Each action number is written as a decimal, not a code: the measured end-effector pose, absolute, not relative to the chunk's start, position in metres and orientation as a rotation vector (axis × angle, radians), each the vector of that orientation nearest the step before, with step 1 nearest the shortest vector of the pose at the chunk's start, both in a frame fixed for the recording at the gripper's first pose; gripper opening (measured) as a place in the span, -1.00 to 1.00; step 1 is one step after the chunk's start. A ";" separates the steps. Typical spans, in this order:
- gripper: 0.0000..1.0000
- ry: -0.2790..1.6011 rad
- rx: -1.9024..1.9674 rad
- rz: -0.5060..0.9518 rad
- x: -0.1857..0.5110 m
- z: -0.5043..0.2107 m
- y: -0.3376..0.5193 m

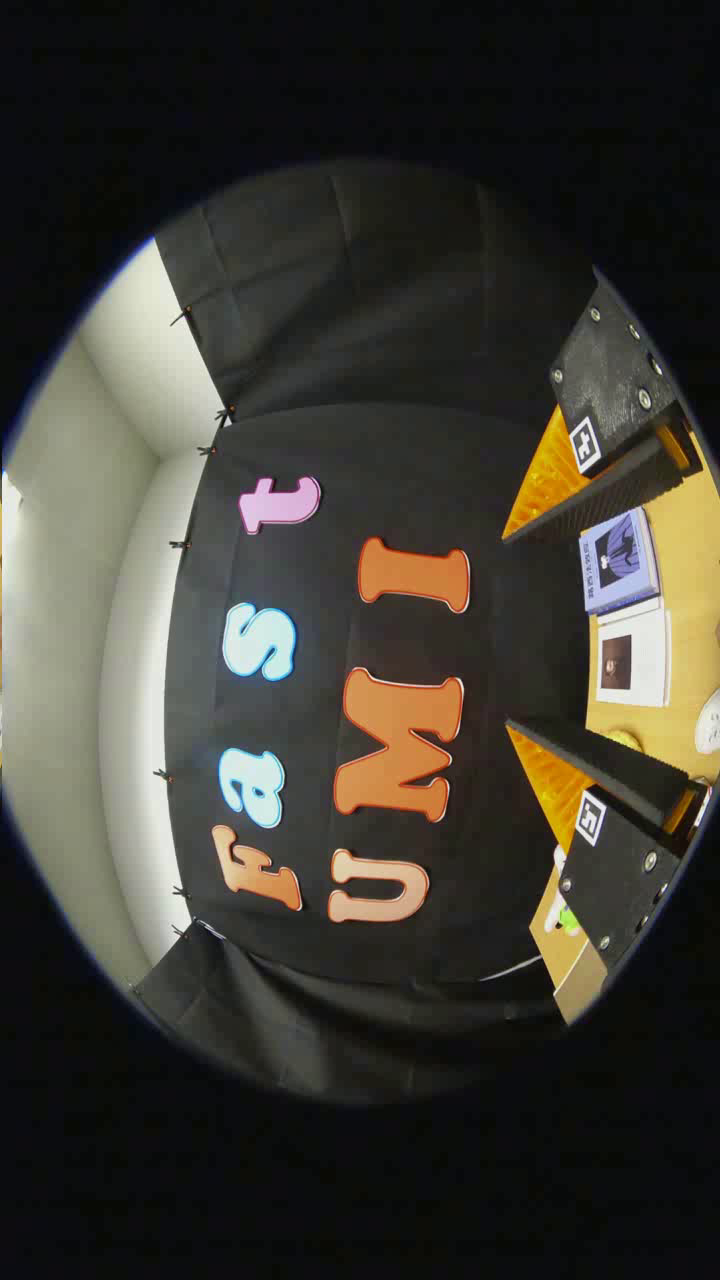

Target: Open the storage box then place both shoes into the box .Put the left shoe in first, then the right shoe, with the right side of both shoes facing outward in a uniform manner.

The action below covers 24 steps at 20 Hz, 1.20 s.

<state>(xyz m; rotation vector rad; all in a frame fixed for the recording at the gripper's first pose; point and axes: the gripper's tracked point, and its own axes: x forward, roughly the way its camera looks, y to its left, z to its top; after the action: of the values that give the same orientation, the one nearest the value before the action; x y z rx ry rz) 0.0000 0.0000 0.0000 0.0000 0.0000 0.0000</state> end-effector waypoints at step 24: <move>0.99 0.274 0.175 0.267 -0.015 -0.080 0.093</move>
<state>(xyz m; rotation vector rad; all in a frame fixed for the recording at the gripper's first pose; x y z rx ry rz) -0.0148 0.0933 -0.0796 0.1747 0.2743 0.2667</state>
